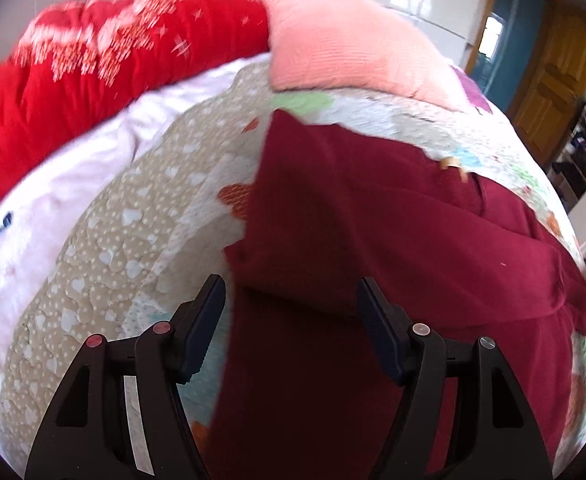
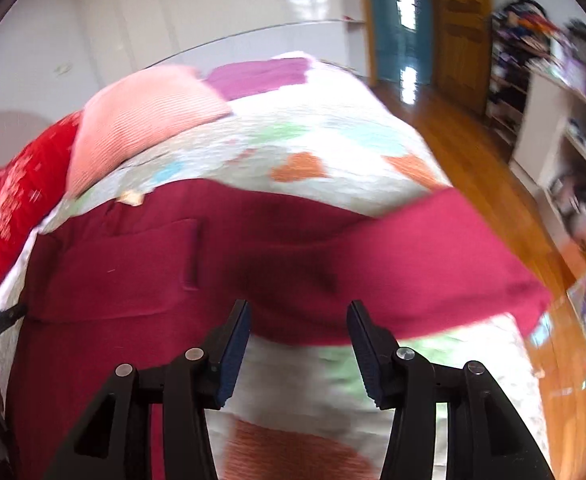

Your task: Fold small clothes

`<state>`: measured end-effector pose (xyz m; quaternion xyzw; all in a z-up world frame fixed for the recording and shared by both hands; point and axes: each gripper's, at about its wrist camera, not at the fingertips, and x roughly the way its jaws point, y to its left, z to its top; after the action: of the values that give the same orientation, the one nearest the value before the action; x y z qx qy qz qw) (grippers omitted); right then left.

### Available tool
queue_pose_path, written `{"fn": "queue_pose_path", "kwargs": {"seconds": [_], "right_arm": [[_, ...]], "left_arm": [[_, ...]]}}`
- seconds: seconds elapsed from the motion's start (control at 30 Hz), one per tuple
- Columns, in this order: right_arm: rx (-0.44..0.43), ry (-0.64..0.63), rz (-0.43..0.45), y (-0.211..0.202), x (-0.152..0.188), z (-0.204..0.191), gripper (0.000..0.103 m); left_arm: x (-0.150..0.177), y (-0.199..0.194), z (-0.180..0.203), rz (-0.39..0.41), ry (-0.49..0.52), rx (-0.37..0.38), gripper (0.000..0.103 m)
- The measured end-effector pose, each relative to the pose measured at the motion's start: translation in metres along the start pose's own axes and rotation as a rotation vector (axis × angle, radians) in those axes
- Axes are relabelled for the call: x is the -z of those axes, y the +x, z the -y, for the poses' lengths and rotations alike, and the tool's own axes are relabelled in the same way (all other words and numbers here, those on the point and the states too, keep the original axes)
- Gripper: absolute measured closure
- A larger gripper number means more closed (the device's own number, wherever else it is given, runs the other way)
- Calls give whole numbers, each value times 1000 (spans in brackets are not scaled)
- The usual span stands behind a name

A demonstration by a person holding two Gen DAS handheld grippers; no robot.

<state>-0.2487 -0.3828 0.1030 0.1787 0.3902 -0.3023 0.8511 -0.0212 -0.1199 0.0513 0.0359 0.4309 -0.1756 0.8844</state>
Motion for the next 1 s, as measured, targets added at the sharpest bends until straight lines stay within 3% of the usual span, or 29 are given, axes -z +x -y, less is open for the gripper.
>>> {"fn": "queue_pose_path", "kwargs": {"seconds": [0.1, 0.3, 0.5, 1.0], "right_arm": [[30, 8, -22, 1, 0, 17, 55], [-55, -5, -14, 2, 2, -8, 55], [-48, -24, -31, 9, 7, -10, 54], [-52, -56, -53, 12, 15, 5, 52]], "left_arm": [[1, -6, 20, 8, 30, 40, 35], [4, 2, 59, -5, 78, 75, 35], [10, 16, 92, -5, 150, 29, 35], [9, 36, 88, -13, 117, 21, 35]]}}
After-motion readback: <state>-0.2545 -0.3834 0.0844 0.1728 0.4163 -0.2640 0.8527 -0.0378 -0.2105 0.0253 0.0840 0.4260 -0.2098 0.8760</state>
